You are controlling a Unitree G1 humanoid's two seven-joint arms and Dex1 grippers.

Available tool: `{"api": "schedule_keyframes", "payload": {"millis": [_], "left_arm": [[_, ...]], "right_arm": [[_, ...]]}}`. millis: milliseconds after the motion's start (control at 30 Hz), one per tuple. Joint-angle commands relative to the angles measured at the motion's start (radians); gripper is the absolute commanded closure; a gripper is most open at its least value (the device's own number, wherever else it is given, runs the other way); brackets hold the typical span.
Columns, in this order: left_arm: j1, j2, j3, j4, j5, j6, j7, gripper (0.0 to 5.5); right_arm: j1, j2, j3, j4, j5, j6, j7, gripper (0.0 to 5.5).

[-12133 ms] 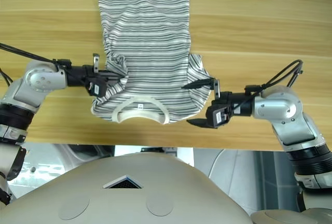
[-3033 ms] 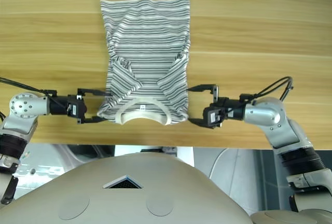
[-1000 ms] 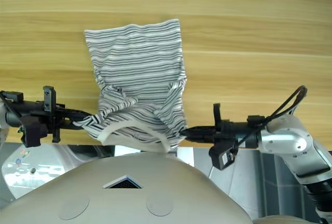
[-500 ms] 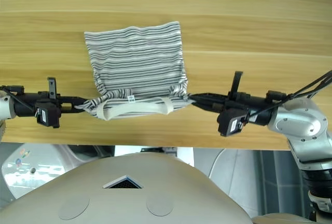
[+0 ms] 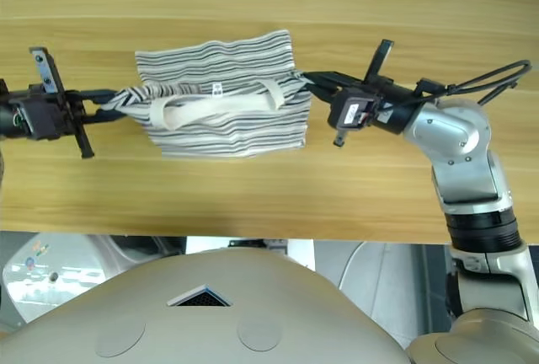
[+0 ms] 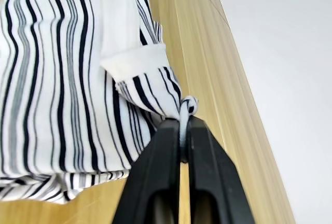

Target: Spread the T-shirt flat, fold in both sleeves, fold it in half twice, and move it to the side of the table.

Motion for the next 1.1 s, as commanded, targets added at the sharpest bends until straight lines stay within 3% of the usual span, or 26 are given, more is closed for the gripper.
{"api": "schedule_keyframes", "payload": {"millis": [33, 200, 400, 1100], "left_arm": [[-0.085, -0.080, -0.078, 0.154, 0.163, -0.015, 0.050, 5.43], [-0.200, -0.176, -0.161, 0.469, 0.378, -0.081, 0.150, 5.43], [-0.293, -0.237, -0.172, 0.668, 0.430, -0.133, 0.202, 5.43], [-0.338, -0.317, -0.060, 0.814, 0.339, -0.149, 0.241, 5.43]], "right_arm": [[-0.084, 0.053, 0.038, 0.057, -0.075, 0.035, -0.038, 5.50], [-0.158, 0.109, 0.050, 0.150, -0.118, 0.055, -0.084, 5.50], [-0.237, 0.166, 0.064, 0.333, -0.171, 0.019, -0.160, 5.50], [-0.547, 0.393, 0.114, 1.102, -0.227, -0.209, -0.383, 5.50]]}}
